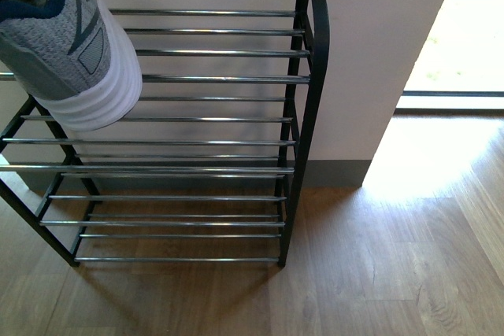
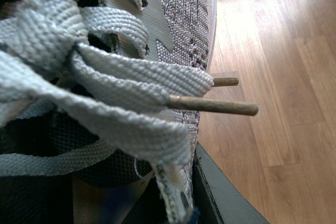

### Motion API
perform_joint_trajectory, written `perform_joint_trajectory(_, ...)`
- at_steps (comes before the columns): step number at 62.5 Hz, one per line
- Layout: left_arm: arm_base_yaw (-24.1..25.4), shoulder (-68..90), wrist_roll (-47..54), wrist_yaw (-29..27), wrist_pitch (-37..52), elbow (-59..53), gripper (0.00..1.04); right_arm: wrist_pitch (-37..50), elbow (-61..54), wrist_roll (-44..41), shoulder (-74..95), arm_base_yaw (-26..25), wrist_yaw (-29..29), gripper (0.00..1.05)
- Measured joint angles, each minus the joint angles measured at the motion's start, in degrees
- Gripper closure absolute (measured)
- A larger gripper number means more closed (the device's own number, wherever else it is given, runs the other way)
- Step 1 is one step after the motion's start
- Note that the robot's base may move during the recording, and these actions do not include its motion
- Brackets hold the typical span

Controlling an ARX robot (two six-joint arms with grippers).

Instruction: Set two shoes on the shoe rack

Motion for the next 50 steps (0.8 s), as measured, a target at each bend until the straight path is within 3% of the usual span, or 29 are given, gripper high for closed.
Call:
perform_joint_trajectory(21,0.1,13.2,5.6,5.1,-3.2,13.4,1.03,0.0,0.0,0.0,0.0,0.0,0.0,1.02)
perform_joint_trajectory(50,-1.3,21.8,15.1,6.1,-9.8,24.2,1.03,0.0,0.0,0.0,0.0,0.0,0.0,1.02)
